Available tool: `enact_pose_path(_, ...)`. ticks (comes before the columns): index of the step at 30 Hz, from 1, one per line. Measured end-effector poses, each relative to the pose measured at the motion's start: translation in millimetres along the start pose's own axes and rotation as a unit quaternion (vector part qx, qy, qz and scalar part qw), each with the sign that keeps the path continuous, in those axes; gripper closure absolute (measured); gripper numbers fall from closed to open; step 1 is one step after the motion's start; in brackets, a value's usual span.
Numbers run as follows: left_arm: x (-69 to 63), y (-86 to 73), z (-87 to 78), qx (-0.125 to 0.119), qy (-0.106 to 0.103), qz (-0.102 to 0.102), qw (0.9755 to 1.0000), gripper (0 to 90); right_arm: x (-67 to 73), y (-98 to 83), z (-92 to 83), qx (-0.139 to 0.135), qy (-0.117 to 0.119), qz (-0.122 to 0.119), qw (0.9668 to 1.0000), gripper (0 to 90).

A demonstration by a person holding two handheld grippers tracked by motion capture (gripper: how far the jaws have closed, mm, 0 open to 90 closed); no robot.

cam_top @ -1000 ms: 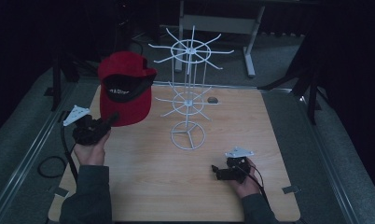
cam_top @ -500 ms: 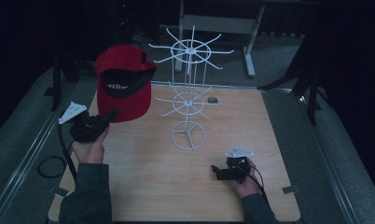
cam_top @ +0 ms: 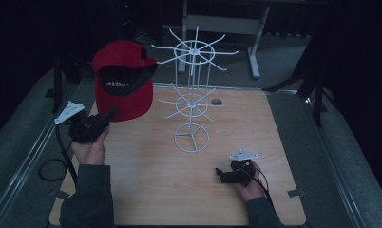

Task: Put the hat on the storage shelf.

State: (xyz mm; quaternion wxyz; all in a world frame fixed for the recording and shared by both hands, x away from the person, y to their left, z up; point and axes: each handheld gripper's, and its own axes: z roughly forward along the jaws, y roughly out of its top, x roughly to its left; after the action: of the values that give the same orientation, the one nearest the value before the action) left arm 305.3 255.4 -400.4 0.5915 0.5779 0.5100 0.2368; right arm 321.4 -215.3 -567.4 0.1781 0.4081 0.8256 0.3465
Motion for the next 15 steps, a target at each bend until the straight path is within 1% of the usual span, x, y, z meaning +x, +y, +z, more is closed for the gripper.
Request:
enact_pose_path(9, -1.2, 5.7, -2.5, -0.012, -0.002, -0.006, 0.9999, 85.8, 0.0, 0.0, 0.0, 0.000, 0.000, 0.000, 1.0000, 12.1)
enact_pose_path(15, -3.2, 9.8, -2.1, -0.020, -0.010, -0.013, 0.9997, 85.7, 0.0, 0.0, 0.0, 0.000, 0.000, 0.000, 1.0000, 12.1)
